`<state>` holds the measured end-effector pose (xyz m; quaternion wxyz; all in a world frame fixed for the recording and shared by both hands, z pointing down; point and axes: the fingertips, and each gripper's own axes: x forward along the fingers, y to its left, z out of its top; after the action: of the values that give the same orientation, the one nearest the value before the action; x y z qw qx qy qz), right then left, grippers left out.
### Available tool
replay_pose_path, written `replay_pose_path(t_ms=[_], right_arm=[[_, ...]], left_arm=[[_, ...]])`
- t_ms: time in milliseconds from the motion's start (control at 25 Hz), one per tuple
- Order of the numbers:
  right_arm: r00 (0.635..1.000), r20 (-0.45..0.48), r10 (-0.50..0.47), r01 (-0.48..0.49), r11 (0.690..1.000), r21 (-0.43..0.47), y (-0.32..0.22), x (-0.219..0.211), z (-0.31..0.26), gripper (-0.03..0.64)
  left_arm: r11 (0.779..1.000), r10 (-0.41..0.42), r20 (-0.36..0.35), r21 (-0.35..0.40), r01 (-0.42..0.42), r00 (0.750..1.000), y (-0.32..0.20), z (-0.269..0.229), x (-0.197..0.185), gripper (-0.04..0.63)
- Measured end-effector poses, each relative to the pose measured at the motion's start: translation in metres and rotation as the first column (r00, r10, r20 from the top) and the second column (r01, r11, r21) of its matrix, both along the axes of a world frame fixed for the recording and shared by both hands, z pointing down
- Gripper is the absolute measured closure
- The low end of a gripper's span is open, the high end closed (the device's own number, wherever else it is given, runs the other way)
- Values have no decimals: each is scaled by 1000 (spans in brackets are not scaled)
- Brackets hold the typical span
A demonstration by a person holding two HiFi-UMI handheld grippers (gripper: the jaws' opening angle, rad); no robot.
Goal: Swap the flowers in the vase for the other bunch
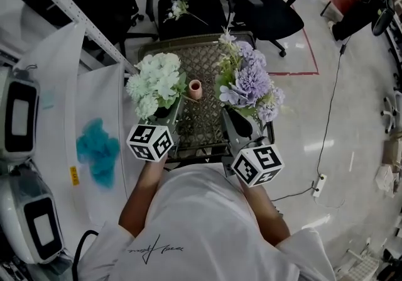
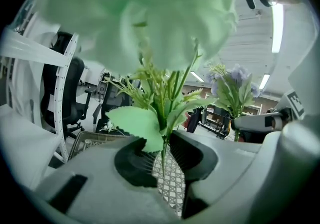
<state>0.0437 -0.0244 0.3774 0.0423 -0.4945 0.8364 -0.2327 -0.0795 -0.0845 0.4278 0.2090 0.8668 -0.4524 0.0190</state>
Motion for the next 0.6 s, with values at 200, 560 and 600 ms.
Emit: replay_pose_path(t_ms=[200,560,600], right_arm=[[1000,-7,-25,24,1000,-16,-3,1,-10,589],[998,-31,-49,48,998,-32,10,-10,-4,591],[998,-30,-49,48,998,-36,11,-11,-3,591]], left_arm=[[1000,-15,-13,-9,15,1000,6,-19,1,523],[996,-82,-13,-39,81,997,30,-17,-20,529],[995,-87,-3,-38,87,996,32,-19,-22,529]])
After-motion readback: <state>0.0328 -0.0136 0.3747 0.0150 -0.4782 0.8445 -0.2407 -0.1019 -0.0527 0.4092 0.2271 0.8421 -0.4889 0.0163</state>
